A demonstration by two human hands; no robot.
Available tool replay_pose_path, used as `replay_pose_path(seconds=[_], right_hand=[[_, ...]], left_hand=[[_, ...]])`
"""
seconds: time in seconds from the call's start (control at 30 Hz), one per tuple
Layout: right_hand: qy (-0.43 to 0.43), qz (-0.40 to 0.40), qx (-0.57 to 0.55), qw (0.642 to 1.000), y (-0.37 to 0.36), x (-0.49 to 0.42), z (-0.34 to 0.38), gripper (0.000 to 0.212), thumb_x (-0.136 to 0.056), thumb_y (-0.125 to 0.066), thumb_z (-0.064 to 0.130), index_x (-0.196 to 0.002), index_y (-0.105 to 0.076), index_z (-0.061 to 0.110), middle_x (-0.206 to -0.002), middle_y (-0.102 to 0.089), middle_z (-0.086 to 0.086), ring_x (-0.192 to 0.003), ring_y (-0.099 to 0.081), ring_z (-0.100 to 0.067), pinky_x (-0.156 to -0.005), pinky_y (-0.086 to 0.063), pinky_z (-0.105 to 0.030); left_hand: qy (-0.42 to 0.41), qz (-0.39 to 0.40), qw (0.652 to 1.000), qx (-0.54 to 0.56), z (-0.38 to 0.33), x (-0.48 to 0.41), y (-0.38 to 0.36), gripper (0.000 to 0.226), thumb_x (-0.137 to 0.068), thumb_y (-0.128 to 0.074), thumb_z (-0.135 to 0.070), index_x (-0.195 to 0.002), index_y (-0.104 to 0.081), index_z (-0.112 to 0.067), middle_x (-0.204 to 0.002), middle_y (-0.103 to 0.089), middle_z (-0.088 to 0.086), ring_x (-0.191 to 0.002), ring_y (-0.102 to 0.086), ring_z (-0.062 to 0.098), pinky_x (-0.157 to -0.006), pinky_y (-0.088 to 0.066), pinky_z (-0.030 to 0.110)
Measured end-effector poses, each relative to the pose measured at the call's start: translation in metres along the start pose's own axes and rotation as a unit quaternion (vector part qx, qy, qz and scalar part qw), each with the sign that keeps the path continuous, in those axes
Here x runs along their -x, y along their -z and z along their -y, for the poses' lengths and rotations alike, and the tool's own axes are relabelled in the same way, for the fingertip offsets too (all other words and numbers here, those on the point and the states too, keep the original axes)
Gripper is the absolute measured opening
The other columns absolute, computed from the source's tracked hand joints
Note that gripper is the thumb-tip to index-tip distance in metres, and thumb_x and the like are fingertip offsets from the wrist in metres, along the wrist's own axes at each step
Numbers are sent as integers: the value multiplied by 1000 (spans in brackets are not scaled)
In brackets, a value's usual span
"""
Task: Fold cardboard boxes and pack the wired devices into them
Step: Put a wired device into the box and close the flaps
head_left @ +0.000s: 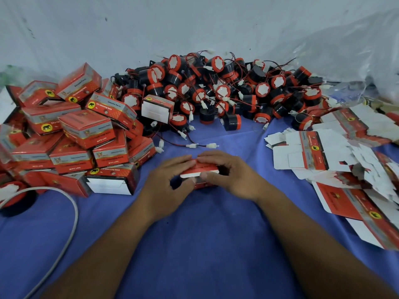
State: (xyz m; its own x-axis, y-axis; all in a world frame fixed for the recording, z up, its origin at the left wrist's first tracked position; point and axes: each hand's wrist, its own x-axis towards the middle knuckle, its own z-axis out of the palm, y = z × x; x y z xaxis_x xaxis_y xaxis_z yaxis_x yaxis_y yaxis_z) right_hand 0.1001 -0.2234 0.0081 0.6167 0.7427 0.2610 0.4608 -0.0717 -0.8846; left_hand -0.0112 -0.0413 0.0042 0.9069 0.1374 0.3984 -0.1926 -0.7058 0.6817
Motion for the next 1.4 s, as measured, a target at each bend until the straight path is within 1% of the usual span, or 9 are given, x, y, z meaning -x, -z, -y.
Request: replay_pose_path(seconds=[0.27, 0.63, 0.87, 0.93, 1.07, 1.17, 1.27, 1.33, 1.4], right_hand=[[-21, -20, -45, 999, -4, -4, -5, 27, -87, -77, 26, -112, -69, 32, -108, -68, 10, -98, -68, -11, -84, -55, -24], [31, -33, 24, 999, -4, -4, -6, 26, -98, -62, 28, -121, -71, 21, -122, -66, 3, -117, -62, -9, -100, -49, -26], [42, 0, 146, 988, -7, -2, -8, 35, -101, -58, 20, -135, -63, 16, -146, -50, -2, -138, -43, -5, -112, -41, -33], [43, 17, 161, 986, -7, -1, -7, 36, -103, -55, 24, -138, -60, 18, -152, -44, 0, -143, -36, -3, -115, -37, -31], [20, 70, 145, 987, -4, 0, -8, 39, -102, -55, 36, -140, -57, 30, -160, -29, 11, -146, -22, 6, -115, -30, -16], [13, 73, 147, 986, -3, -1, -12, 47, -97, -65, 25, -143, -54, 27, -159, -28, 10, -144, -27, 5, -111, -33, -15], [14, 27, 139, 990, -7, -2, -12, 44, -93, -71, 23, -135, -59, 26, -141, -49, 6, -129, -47, 2, -105, -42, -20], [-35, -29, 24, 999, -8, -3, -5, 21, -96, -66, 30, -116, -68, 27, -111, -66, 12, -98, -63, 0, -84, -50, -20], [-68, -47, -41, 996, -6, -3, -1, 23, -97, -57, 42, -108, -68, 25, -90, -66, 14, -76, -59, -5, -65, -47, -24]], left_hand=[[14, -3, 998, 53, 0, -3, 3, 36, -92, -65, -22, -128, -63, -20, -130, -60, -11, -125, -53, 5, -106, -42, 20], [3, -1, 998, 63, 2, -4, 6, 39, -93, -52, -34, -125, -66, -16, -127, -63, -8, -121, -56, 2, -103, -45, 21], [-13, 15, 1000, -9, 4, -4, 7, 35, -96, -62, -10, -131, -61, -8, -138, -51, -7, -135, -44, 10, -111, -29, 10], [-22, 43, 998, -39, 4, -6, 9, 38, -97, -61, -12, -135, -57, -8, -144, -44, -9, -142, -35, 11, -116, -23, 15], [-56, 137, 984, -97, 8, -4, 12, 56, -96, -61, -16, -148, -40, -15, -152, -18, -18, -145, -8, -4, -110, -3, 1], [-66, 155, 981, -98, 13, -3, 10, 66, -95, -64, -20, -152, -31, -16, -156, -10, -17, -147, 0, -3, -112, -1, 3], [-72, 142, 982, -101, 16, -1, 4, 75, -93, -69, -23, -154, -25, -19, -159, -12, -15, -149, -4, 1, -114, -5, 6], [-43, 97, 994, -29, 15, -1, 3, 69, -89, -73, -23, -147, -35, -26, -147, -38, -18, -135, -35, -6, -108, -28, 7], [-7, 52, 998, 40, 15, -2, 4, 53, -87, -75, -24, -131, -47, -31, -125, -58, -20, -113, -55, -7, -93, -45, 11]])
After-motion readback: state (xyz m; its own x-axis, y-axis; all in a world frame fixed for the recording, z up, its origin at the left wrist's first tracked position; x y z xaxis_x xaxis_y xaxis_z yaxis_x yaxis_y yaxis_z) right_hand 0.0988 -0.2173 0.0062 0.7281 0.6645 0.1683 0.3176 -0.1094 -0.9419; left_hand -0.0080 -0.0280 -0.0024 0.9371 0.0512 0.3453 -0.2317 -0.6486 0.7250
